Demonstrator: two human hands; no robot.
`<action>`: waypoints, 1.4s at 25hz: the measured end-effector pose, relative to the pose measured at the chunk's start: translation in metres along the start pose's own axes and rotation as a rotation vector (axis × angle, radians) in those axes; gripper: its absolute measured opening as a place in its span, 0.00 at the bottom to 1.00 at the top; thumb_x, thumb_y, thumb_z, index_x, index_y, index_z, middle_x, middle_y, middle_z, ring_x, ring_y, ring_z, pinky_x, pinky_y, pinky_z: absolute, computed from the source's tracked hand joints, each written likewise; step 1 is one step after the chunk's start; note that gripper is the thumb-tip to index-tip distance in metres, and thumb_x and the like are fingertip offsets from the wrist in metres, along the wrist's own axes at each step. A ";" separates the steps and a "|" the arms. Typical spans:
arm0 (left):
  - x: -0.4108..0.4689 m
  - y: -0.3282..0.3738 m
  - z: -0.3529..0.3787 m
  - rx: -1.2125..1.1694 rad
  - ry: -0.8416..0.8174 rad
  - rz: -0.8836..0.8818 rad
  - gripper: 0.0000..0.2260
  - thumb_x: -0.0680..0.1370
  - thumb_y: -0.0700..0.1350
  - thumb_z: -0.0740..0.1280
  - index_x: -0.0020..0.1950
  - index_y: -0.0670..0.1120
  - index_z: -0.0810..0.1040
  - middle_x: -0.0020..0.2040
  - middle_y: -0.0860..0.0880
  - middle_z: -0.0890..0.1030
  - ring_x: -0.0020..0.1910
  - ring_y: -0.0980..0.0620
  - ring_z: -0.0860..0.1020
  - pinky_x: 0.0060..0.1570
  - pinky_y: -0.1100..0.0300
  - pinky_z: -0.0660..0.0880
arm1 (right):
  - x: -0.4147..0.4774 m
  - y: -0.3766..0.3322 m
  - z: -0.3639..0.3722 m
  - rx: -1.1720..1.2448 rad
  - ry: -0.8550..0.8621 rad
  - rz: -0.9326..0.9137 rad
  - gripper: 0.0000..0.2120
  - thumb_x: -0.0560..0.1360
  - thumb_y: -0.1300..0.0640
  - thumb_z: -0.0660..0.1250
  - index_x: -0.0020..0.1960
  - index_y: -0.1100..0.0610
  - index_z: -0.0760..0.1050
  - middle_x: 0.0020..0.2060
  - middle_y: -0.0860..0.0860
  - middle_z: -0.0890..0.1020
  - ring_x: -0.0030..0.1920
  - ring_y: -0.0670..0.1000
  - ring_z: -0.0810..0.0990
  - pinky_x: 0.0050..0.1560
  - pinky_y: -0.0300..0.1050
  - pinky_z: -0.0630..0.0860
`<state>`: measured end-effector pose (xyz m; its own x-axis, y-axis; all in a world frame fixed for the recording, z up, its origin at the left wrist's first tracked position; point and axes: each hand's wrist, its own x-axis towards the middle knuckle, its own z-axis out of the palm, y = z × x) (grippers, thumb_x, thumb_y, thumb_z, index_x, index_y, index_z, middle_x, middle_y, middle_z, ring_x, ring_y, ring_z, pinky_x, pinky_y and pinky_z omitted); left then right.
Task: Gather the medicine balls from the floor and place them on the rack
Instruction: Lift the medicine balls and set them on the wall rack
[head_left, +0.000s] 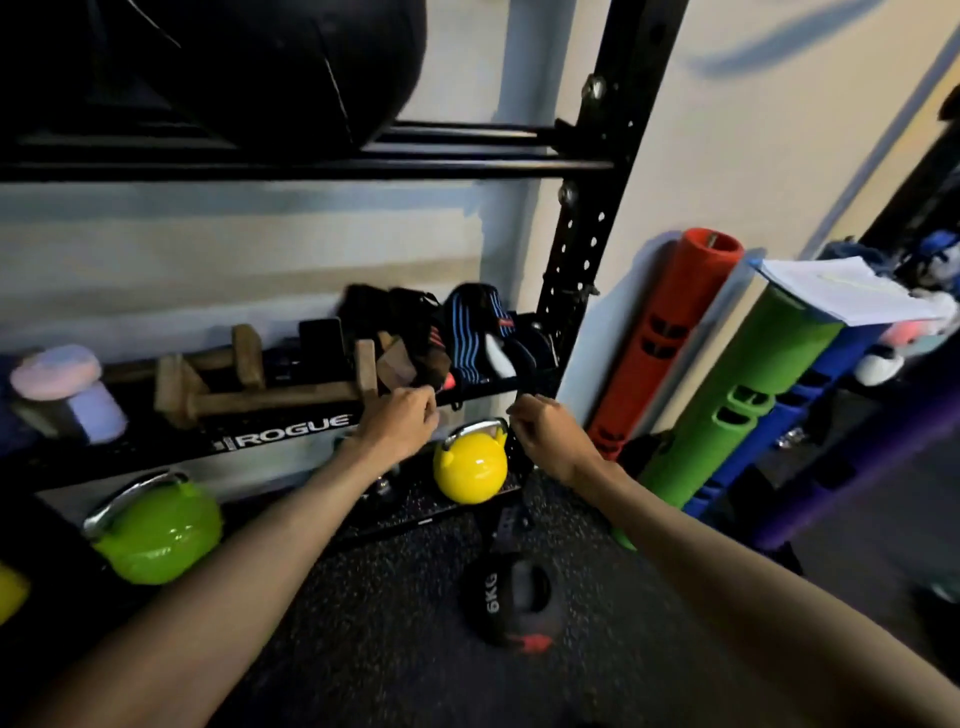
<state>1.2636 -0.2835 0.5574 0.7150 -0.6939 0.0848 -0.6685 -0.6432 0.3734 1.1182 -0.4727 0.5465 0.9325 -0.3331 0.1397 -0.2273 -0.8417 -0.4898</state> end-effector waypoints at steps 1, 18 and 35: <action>-0.006 0.004 0.027 -0.019 -0.057 -0.045 0.05 0.78 0.49 0.65 0.47 0.49 0.78 0.48 0.47 0.84 0.49 0.42 0.81 0.44 0.52 0.76 | -0.012 0.018 0.011 0.006 -0.048 0.026 0.14 0.75 0.47 0.55 0.49 0.51 0.76 0.46 0.54 0.81 0.49 0.60 0.80 0.46 0.53 0.77; -0.026 0.107 0.392 -0.200 -0.687 -0.651 0.09 0.81 0.50 0.64 0.53 0.48 0.80 0.51 0.46 0.83 0.53 0.44 0.80 0.52 0.53 0.77 | -0.118 0.354 0.174 0.131 -0.656 0.474 0.14 0.81 0.57 0.57 0.61 0.60 0.77 0.52 0.62 0.82 0.53 0.65 0.81 0.52 0.55 0.75; 0.026 -0.122 0.805 -0.660 -0.363 -1.020 0.30 0.82 0.60 0.58 0.76 0.42 0.64 0.73 0.40 0.69 0.69 0.41 0.71 0.68 0.50 0.67 | -0.063 0.541 0.561 0.192 -0.321 1.054 0.38 0.77 0.52 0.64 0.78 0.61 0.47 0.70 0.64 0.69 0.69 0.65 0.70 0.66 0.60 0.68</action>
<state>1.1986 -0.4837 -0.2300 0.6765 -0.0956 -0.7303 0.4547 -0.7258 0.5162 1.0938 -0.6688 -0.2104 0.3352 -0.6927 -0.6386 -0.9253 -0.1146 -0.3614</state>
